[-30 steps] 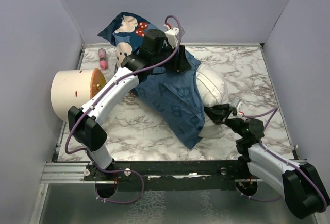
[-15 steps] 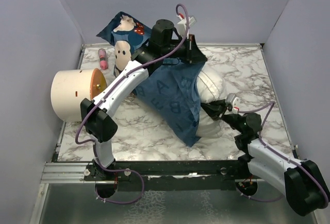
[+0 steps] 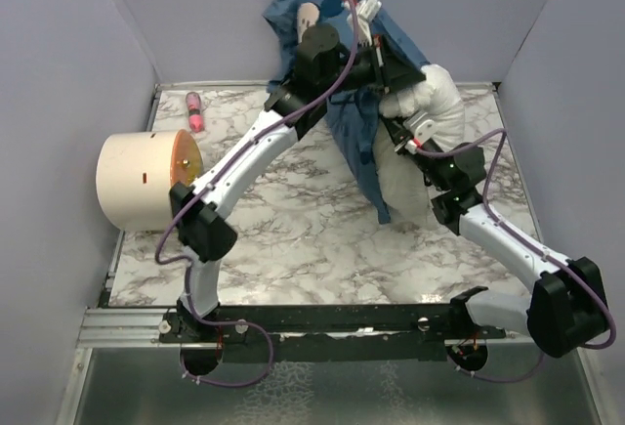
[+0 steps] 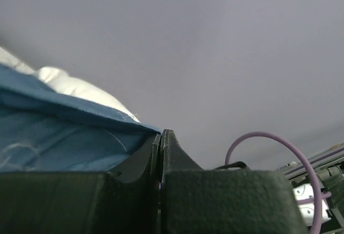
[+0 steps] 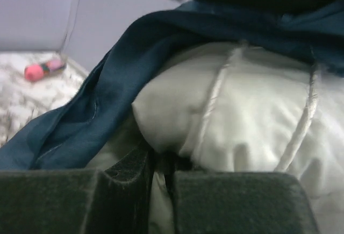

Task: Put the pillow into the pillowcase
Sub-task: Stuff the pillow into the pillowcase.

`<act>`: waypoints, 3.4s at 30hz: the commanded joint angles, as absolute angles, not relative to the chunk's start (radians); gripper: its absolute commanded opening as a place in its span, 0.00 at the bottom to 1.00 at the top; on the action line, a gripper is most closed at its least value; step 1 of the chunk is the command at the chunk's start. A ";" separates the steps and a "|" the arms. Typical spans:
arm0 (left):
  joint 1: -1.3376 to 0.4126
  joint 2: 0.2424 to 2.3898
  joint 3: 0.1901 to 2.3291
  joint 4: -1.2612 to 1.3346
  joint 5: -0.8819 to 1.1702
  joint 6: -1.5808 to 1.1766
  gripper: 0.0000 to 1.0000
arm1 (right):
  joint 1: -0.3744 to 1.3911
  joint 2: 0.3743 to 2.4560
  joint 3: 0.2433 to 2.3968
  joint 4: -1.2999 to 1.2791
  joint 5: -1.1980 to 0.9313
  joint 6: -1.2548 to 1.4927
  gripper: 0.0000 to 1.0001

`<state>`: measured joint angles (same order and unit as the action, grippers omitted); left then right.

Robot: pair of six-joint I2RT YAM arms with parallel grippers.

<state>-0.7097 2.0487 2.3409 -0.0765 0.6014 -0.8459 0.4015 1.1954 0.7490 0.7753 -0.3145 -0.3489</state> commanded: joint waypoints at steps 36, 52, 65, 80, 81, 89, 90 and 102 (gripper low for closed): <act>-0.858 0.820 0.572 -0.004 0.320 -0.878 0.00 | 0.724 0.683 0.830 -0.264 -0.177 0.073 0.73; -0.858 0.839 1.055 -0.723 0.025 -0.539 0.48 | 0.725 0.767 0.671 -0.310 -0.045 0.120 1.00; -0.873 1.131 1.201 -0.557 -0.162 -0.332 0.49 | 0.725 0.767 0.644 -0.280 -0.022 0.146 1.00; -0.940 1.280 1.228 -0.582 -0.306 -0.299 0.55 | 0.725 0.808 0.641 -0.264 -0.022 0.156 0.98; -0.941 1.286 1.233 -0.600 -0.328 -0.296 0.52 | 0.725 0.810 0.643 -0.265 -0.021 0.158 0.98; -0.940 1.288 1.277 -0.674 -0.380 -0.267 0.34 | 0.725 0.840 0.644 -0.272 0.001 0.158 0.89; -0.940 1.291 1.281 -0.675 -0.371 -0.266 0.33 | 0.725 0.847 0.645 -0.272 0.005 0.160 0.86; -0.940 1.317 1.304 -0.682 -0.302 -0.259 0.40 | 0.724 0.931 0.608 -0.246 0.061 0.198 0.14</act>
<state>-0.9428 1.3087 1.2758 -0.6750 -0.2996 -0.2768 0.7258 0.8921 0.6613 -0.1757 -0.0032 0.1749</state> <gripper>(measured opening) 0.367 0.230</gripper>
